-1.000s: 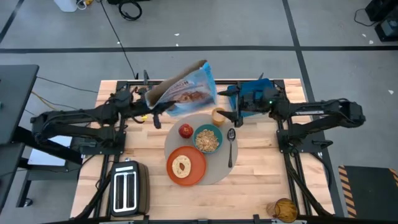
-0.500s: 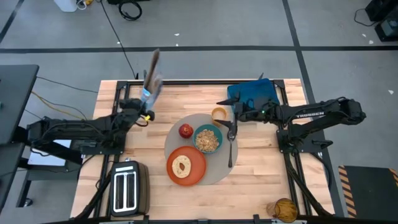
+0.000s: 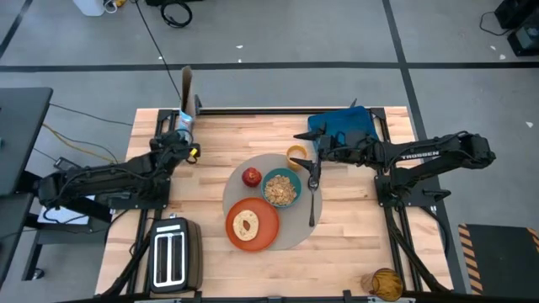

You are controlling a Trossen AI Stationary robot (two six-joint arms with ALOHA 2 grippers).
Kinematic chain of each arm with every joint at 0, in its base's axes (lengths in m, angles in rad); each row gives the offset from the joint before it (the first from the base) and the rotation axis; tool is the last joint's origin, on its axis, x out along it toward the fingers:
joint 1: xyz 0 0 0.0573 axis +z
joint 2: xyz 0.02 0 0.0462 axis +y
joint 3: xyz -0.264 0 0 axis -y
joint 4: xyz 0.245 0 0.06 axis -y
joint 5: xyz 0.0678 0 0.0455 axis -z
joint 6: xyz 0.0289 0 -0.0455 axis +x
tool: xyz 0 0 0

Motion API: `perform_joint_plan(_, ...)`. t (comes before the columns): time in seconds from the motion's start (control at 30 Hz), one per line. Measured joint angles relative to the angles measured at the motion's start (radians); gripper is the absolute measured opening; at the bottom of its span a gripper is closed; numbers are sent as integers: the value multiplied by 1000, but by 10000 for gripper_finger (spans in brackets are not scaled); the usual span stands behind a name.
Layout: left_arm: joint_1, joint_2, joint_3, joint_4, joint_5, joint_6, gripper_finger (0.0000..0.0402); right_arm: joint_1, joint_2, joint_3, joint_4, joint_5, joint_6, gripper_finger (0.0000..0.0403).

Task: Arrange a breakfast setting
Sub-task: Pour the cereal into the blue bowl

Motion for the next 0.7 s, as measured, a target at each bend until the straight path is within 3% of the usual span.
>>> perform_joint_plan(0.17, 76, 0, 30, -35, 139, -2, 165, 0, 0, 0, 1, 0, 1, 364)
perform_joint_plan(0.37, 150, 0, 185, -207, 229, -15, 254, 0, 0, 0, 0, -1, 13, 364)
perform_joint_plan(0.5, 151, 0, 288, -246, 271, 20, 279, 0, 0, 0, 0, -3, 12, 364)
perform_joint_plan(0.7, 151, 0, 419, -248, 296, 62, 281, 0, 0, 0, -2, -3, 1, 364)
